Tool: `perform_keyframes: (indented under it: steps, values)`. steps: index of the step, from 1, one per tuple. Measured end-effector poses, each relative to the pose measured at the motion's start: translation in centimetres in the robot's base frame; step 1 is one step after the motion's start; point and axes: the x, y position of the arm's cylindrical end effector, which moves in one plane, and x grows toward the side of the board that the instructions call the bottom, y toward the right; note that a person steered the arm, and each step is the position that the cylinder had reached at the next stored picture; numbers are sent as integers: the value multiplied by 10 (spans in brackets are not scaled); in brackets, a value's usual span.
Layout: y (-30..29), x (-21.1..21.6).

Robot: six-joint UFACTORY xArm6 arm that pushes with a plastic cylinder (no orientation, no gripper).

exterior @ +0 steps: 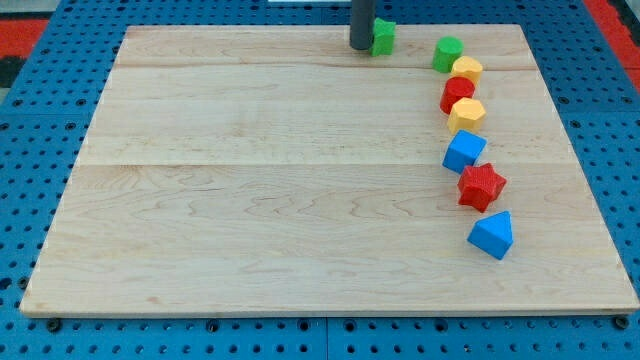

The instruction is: Move the green star to the top right

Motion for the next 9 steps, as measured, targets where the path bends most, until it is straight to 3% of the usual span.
perform_keyframes:
  steps: [2, 3, 4, 5, 7, 9]
  values:
    - [-46, -12]
    - [22, -8]
    - [31, -10]
    - [-4, -35]
    - [94, -35]
    - [58, -34]
